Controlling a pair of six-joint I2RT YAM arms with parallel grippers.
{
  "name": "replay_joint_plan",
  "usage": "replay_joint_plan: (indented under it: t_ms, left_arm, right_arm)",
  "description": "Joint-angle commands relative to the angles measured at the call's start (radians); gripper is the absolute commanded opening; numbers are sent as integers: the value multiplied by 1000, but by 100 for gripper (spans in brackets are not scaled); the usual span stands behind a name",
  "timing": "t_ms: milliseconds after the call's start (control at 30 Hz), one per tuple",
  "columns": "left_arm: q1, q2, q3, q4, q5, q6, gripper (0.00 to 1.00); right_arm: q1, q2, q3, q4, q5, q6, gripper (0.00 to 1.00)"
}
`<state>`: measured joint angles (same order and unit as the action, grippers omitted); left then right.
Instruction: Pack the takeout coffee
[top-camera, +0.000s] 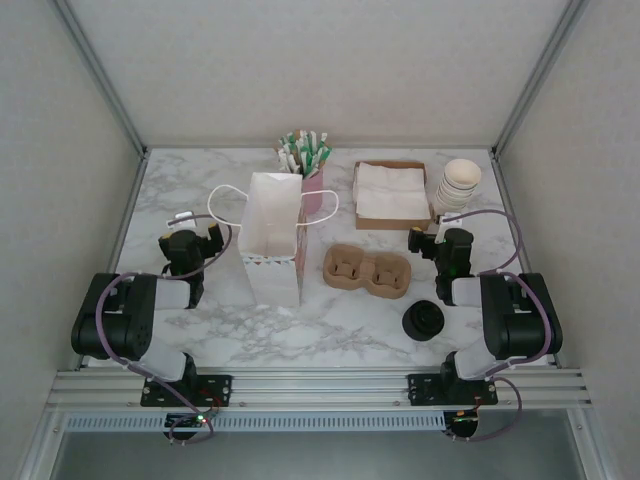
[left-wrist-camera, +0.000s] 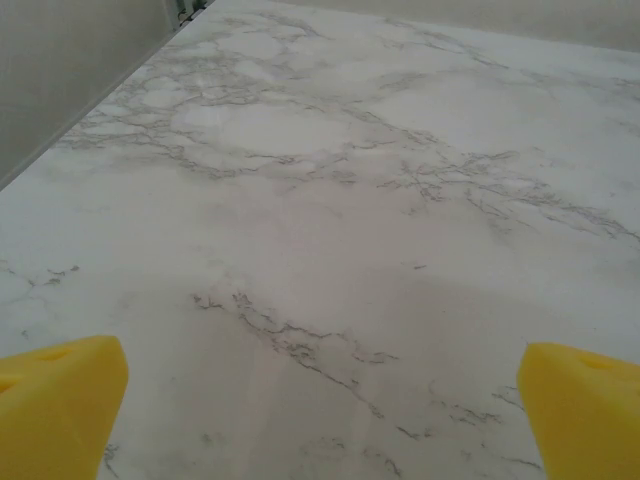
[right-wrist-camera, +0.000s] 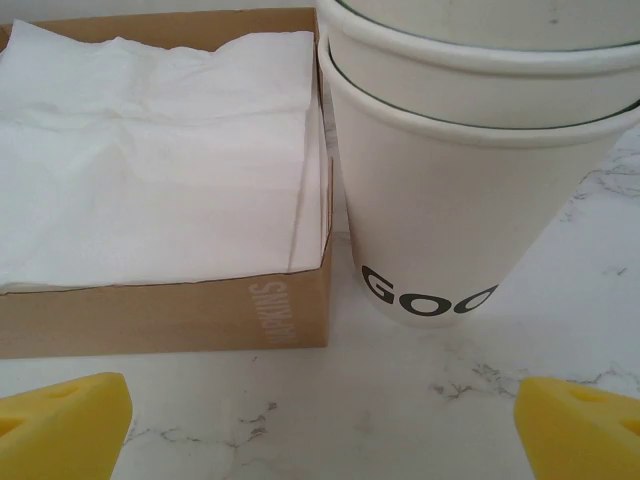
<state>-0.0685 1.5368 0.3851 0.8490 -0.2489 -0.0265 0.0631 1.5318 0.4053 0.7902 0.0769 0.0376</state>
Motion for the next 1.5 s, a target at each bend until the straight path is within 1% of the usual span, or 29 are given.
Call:
replay_joint_plan:
  t_ms: [0,700,767,800,833,900,933,967,1000,1067,1133,1200,1267,1333,1367,1400,1467]
  left_arm:
    - [-4,2,0,29,-23,-12,100]
    - [-2,2,1,27,-21,-12,100]
    - [-4,-7,4,21,-21,-10,100]
    - [-5,-29,20,-22,-35,-15,100]
    - [-5,-62,51,-102,-63,-21,100]
    - [-5,-130,110,-266,-160,-51,100]
    - [-5,-164,119,-312,-206,-68,100]
    - [-5,-200,116,-330,-231,-75,100]
    - [-5,-252,106,-339,-230,-72,100]
    - [-5,-353,107,-390,-172,-68,100]
    - [-5,-462,146,-512,-100,-79,100]
    - [-3,-545,206,-660,-115,-156,100]
    - [-1,-618,286,-848,-188,-271,100]
    - [4,-665,360,-1034,-298,-450,100]
    - [9,-684,398,-1118,-328,-540,100]
    - [13,-699,428,-1180,-318,-570,100]
    - [18,-715,487,-1249,-242,-569,100]
  right_arm:
    - [-5,7,-9,34,-7,-13,99]
    - [-3,5,-9,34,-5,-13,99]
    - [-3,-18,16,-23,20,-6,99]
    - [0,-44,47,-80,46,0,99]
    - [1,-76,89,-173,71,6,99]
    - [0,-130,157,-361,125,33,99]
    - [1,-160,167,-414,136,40,99]
    - [1,-185,169,-446,143,45,99]
    - [1,-225,170,-484,148,59,99]
    - [1,-302,205,-609,156,110,99]
    - [-2,-364,301,-814,175,201,99]
    - [-4,-394,414,-1029,156,277,99]
    - [-5,-406,521,-1207,128,350,99]
    - [-8,-414,609,-1371,136,465,99]
    - [-10,-416,657,-1440,132,519,99]
    - [-11,-419,697,-1483,93,533,99]
    - [-15,-419,767,-1526,1,542,99]
